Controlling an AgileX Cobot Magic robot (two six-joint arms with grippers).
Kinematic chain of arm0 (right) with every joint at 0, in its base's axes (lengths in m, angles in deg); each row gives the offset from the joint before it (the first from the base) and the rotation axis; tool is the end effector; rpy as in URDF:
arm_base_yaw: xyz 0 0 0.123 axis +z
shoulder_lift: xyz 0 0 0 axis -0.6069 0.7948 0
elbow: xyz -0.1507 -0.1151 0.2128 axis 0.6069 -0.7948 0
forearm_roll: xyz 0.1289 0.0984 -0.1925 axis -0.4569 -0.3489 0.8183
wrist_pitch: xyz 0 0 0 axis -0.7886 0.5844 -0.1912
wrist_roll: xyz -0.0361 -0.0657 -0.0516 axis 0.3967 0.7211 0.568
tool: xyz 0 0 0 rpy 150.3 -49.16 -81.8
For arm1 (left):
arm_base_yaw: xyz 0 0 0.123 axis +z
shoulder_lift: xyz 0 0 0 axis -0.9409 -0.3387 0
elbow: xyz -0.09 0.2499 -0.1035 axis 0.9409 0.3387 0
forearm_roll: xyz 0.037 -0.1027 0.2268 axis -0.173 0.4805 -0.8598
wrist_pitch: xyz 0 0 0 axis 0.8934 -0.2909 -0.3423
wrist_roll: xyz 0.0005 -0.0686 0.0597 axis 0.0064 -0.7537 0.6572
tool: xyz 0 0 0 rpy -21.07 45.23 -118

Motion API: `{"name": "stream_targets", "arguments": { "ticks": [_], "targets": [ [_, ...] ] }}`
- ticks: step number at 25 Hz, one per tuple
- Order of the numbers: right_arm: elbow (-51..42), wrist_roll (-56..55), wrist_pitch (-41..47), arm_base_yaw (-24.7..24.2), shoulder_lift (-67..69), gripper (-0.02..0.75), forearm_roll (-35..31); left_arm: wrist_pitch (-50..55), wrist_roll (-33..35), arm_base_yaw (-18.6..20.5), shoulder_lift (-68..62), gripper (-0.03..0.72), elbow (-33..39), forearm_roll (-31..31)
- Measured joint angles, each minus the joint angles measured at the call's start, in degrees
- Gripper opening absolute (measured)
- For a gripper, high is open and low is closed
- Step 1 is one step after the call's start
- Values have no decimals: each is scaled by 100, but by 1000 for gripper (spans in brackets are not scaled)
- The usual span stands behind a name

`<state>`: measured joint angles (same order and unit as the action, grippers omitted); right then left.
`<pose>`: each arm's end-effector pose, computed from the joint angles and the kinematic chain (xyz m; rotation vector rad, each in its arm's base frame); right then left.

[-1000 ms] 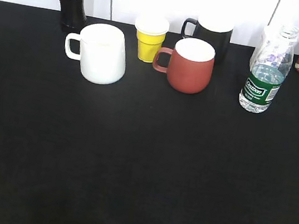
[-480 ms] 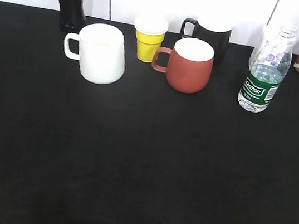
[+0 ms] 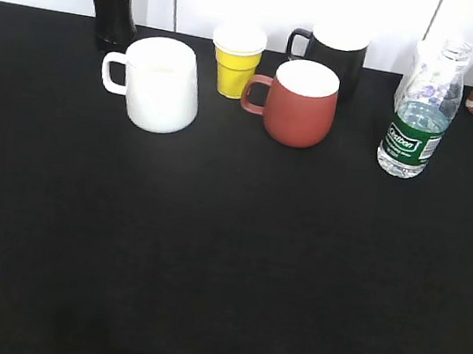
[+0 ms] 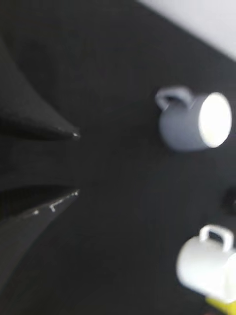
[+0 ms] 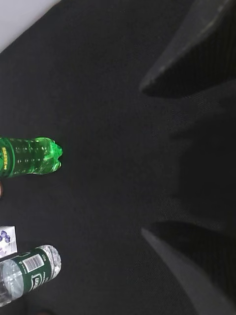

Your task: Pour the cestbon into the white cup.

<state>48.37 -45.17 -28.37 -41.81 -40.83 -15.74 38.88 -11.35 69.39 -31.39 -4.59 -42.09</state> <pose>-0.0063 -0.0047 0.2804 0.2308 2.0012 -0.0310 -0.0009 0.0000 0.2831 -0.0568 2.0630 -0.0515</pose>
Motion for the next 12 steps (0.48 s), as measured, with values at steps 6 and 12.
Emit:
{"name": "stream_targets", "arguments": {
  "ticks": [6,12],
  "targets": [
    [0,0,-5,0,-18,594,-2,2,0,215,269,240,9,0],
    [0,-4,-5,0,-18,594,-6,2,0,215,269,240,16,0]
  ]
}}
